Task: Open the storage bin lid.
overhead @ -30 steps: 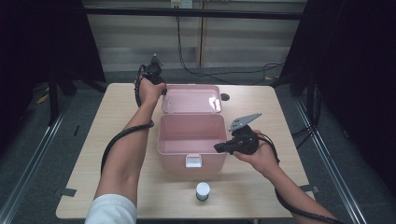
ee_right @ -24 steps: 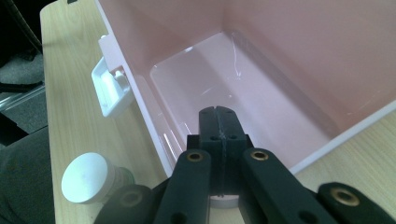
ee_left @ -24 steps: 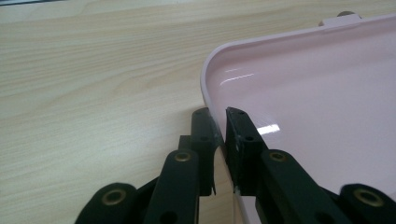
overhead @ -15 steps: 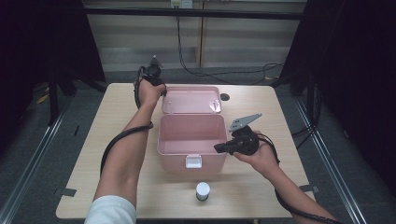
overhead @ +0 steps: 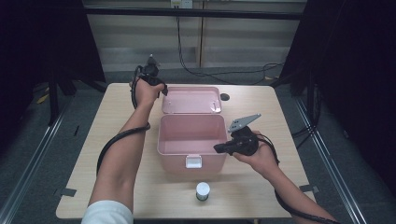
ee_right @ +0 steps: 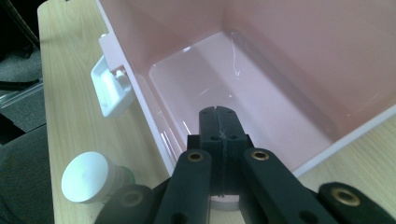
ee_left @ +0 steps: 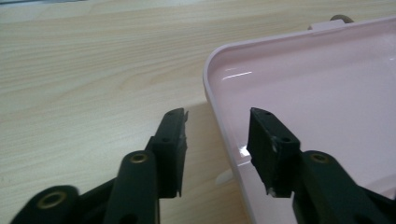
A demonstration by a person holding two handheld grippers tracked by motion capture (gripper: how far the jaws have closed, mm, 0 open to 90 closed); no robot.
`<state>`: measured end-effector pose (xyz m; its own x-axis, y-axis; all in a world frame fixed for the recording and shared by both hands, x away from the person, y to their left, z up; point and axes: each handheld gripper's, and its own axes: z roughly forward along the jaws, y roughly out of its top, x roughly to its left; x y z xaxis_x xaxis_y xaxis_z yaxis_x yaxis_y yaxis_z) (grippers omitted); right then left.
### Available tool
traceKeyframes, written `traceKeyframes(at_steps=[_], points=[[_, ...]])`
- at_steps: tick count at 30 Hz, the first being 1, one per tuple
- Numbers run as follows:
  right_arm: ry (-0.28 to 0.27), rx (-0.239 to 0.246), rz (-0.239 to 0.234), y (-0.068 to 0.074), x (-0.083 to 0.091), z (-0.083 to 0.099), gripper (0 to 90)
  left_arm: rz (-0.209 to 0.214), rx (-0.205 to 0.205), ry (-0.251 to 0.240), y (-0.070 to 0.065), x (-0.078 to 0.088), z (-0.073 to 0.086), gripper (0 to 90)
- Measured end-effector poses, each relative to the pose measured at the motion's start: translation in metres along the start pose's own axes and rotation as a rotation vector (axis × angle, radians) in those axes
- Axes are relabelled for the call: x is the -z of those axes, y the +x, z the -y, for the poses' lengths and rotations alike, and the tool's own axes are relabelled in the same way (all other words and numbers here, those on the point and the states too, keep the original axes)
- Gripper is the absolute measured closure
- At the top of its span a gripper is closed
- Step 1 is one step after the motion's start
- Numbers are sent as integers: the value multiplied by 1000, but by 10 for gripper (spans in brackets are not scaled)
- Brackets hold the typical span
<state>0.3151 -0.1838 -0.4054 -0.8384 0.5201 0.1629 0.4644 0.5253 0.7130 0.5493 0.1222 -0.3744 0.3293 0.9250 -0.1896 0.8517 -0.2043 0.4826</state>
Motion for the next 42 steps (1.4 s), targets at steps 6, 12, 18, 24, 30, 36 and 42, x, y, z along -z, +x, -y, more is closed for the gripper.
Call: traceKeyframes(at_steps=[6,12,18,24,30,36,42], points=[[-2,3,8,1,0,0,900,12,-2,0,0,9,3,487],[-18,-14,26,-1,1,1,872,18,-9,-11,2,19,9,423],[-29,-27,45,-1,3,1,806,20,-22,-13,6,28,18,408],[-28,-23,76,2,8,-1,781,15,-26,-24,11,37,29,389],[-58,-33,109,3,21,-5,765,22,-31,-38,16,47,43,378],[-60,-26,142,4,28,-6,751,28,-37,-41,22,56,56,377],[-68,-46,177,0,38,-4,729,32,-39,-50,28,61,71,372]])
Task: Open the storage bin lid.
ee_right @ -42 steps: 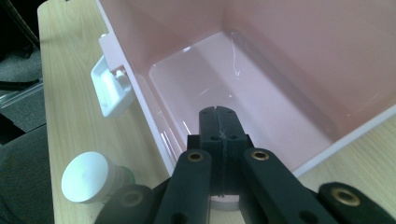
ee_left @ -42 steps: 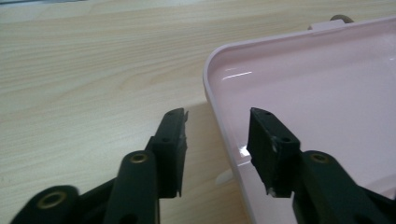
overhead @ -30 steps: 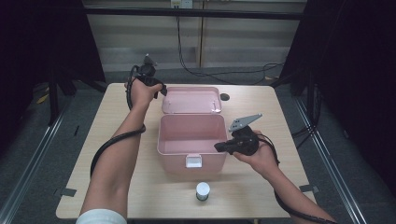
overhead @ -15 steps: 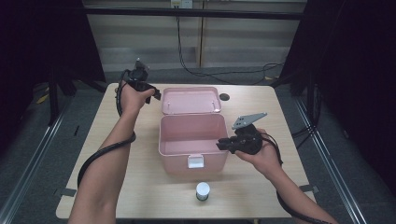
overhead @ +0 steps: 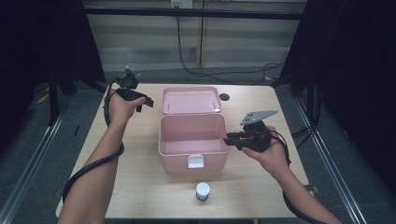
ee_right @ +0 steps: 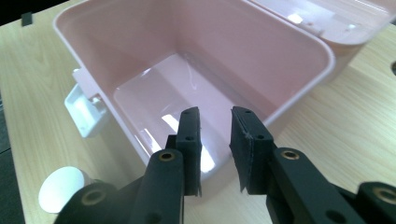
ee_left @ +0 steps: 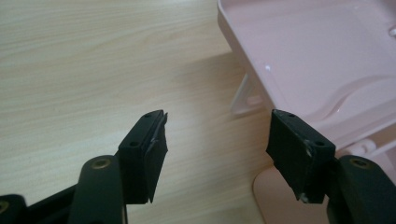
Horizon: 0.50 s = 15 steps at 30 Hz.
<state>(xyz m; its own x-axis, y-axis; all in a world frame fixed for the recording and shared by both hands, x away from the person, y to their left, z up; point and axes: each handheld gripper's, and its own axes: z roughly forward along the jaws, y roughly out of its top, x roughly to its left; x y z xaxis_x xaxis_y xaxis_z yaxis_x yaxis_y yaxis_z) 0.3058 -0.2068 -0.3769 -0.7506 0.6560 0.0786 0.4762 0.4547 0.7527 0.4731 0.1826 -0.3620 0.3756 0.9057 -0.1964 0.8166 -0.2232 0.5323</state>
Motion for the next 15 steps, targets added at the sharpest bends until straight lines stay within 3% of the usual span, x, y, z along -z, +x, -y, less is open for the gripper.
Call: traceKeyframes(at_steps=[5,10,15], points=[[10,-21,24,-5,3,7,697,4,-8,-9,6,4,13,371],[0,-50,4,-7,3,12,653,8,-8,-24,9,7,27,369],[2,-50,-18,-3,0,14,678,22,-24,-32,14,7,45,360]])
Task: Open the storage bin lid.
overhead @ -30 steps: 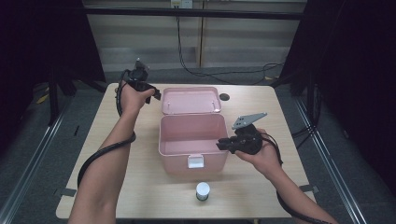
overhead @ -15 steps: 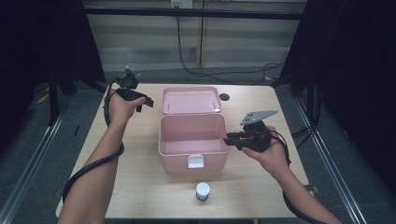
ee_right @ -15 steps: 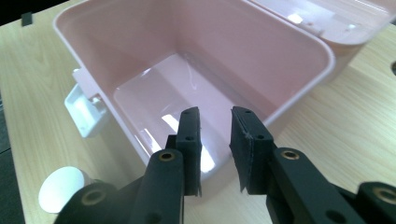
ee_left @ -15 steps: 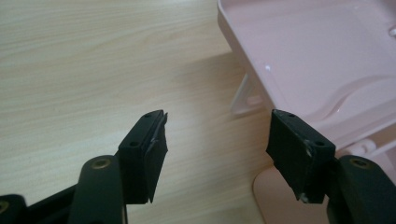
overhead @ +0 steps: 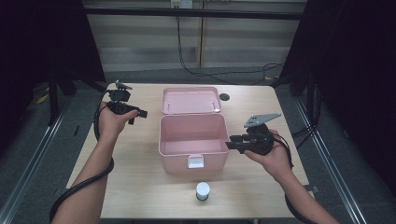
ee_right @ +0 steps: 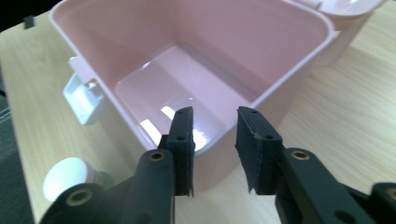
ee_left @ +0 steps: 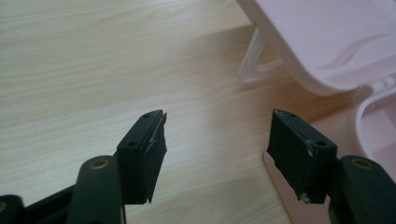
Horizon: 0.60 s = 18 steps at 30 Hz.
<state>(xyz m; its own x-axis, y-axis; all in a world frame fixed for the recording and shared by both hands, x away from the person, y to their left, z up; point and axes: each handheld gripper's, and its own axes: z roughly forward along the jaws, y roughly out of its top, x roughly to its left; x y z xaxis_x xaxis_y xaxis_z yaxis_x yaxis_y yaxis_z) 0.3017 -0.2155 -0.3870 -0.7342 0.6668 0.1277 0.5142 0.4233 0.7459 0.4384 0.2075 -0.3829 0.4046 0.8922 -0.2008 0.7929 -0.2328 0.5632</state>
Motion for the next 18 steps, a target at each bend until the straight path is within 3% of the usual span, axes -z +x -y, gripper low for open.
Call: traceKeyframes(at_steps=[4,9,11,18], points=[[-1,-2,-13,3,0,1,686,-3,21,-21,6,-1,16,343],[-3,-6,-26,4,2,2,687,10,18,-37,10,0,34,327],[5,-1,-36,5,3,1,690,16,-3,-31,10,-1,40,315],[15,17,-45,11,6,-1,608,34,-17,-28,11,-3,66,282]])
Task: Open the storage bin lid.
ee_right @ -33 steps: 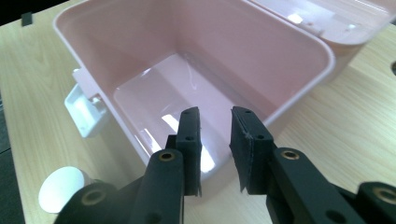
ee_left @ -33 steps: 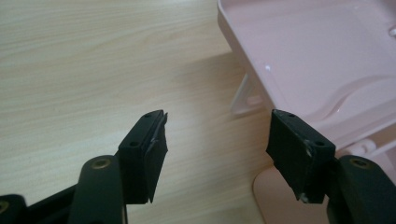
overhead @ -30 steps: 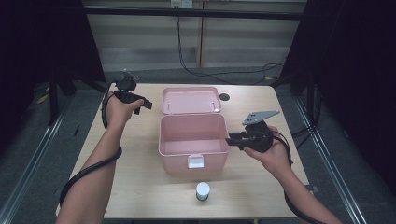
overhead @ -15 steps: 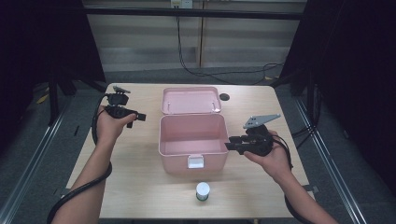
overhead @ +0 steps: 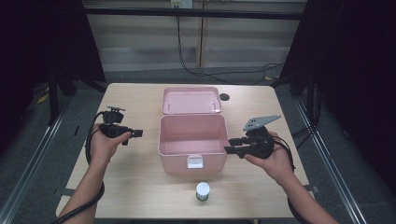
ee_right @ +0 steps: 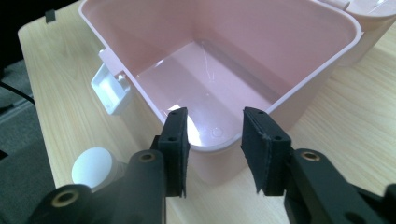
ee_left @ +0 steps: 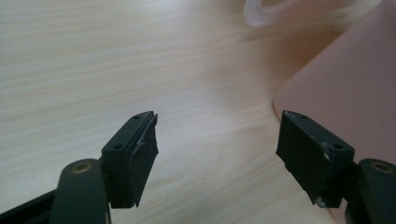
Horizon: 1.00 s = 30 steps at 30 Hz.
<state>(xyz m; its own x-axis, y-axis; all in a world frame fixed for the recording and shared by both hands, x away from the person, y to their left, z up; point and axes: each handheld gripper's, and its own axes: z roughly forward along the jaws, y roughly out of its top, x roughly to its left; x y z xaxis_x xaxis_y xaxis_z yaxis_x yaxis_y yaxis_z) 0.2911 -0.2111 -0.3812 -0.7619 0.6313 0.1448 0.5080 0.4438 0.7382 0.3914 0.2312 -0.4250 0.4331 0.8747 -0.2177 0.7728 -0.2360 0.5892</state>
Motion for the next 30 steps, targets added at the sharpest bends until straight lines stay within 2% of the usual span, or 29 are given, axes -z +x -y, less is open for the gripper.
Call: traceKeyframes(at_steps=[4,11,16,23,26,30], points=[[9,11,5,4,4,-1,553,4,2,7,1,-2,14,279],[22,23,7,5,9,5,474,9,-22,2,2,-7,37,263],[34,16,6,3,11,12,436,-2,-22,-18,3,-11,47,235],[52,11,-7,3,11,24,399,-14,-42,-18,2,-17,59,235],[54,-1,-11,0,12,31,392,-27,-70,-18,0,-21,65,236],[75,-7,-8,0,11,36,386,-27,-72,-14,-1,-23,68,227]])
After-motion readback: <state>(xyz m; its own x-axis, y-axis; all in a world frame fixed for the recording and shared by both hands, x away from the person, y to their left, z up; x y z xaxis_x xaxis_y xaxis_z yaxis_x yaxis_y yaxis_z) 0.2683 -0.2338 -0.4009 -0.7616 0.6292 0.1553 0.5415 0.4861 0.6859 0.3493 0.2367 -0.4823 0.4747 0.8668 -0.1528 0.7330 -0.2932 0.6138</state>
